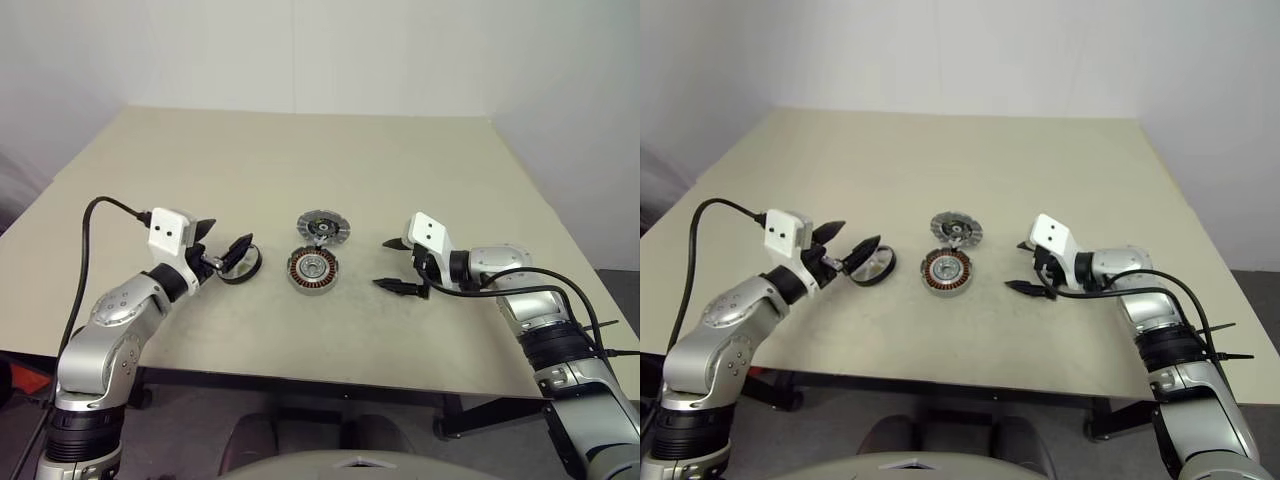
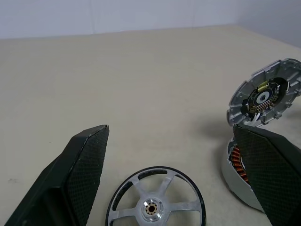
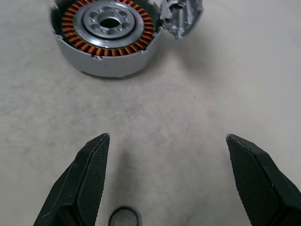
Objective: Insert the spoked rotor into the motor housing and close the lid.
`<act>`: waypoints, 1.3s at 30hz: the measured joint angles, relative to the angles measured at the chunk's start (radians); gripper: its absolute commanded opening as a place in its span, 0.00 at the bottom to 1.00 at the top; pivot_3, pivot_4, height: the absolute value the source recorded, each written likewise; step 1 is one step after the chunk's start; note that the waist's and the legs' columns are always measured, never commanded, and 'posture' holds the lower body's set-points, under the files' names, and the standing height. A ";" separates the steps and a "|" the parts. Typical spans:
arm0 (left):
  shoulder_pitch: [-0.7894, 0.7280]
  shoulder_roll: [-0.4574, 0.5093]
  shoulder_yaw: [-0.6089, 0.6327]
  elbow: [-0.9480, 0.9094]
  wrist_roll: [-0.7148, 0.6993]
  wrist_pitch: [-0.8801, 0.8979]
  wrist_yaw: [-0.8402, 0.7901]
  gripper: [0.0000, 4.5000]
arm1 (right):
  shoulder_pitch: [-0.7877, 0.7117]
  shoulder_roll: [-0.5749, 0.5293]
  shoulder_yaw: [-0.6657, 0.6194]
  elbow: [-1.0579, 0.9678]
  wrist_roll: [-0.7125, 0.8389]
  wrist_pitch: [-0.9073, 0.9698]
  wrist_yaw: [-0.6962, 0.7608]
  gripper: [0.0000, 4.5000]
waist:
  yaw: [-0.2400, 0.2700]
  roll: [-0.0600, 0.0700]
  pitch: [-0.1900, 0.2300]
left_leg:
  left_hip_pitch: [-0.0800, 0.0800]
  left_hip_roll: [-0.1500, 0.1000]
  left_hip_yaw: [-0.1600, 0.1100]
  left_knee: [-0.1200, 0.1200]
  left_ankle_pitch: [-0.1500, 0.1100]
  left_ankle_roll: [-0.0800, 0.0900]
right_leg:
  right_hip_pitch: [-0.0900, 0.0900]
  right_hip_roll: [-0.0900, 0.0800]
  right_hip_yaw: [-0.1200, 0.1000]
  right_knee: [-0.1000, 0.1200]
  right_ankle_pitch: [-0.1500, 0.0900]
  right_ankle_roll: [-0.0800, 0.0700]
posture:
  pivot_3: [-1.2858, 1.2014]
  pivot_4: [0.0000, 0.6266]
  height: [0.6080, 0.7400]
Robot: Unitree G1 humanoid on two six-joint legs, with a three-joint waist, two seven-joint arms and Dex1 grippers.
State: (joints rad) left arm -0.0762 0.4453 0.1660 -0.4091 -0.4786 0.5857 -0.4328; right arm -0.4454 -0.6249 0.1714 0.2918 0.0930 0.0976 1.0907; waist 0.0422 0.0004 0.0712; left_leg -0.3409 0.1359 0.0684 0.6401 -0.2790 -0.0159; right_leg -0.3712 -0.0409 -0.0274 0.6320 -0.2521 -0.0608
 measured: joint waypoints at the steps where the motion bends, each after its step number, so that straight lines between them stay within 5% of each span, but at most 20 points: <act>1: 0.000 0.000 -0.002 0.000 0.000 0.000 0.000 1.00 | 0.000 0.000 0.000 0.000 -0.001 -0.001 -0.003 1.00 | 0.000 0.000 0.000 | 0.000 0.000 0.000 0.000 0.000 0.000 | 0.000 0.000 0.000 0.000 0.000 0.000 | 0.52 0.00 1.00; 39: 0.002 0.009 0.004 0.001 -0.001 -0.002 -0.004 1.00 | 0.142 -0.068 -0.038 -0.038 0.027 0.043 0.042 1.00 | 0.002 0.000 0.000 | -0.001 0.000 0.000 -0.002 -0.001 0.002 | 0.002 0.000 -0.001 -0.007 0.000 0.000 | 0.52 0.00 1.00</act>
State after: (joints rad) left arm -0.0738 0.4543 0.1701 -0.4077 -0.4794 0.5840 -0.4371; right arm -0.3031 -0.6932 0.1333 0.2538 0.1201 0.1406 1.1325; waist 0.0439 0.0007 0.0713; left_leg -0.3415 0.1360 0.0681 0.6383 -0.2795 -0.0143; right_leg -0.3688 -0.0409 -0.0288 0.6255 -0.2519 -0.0606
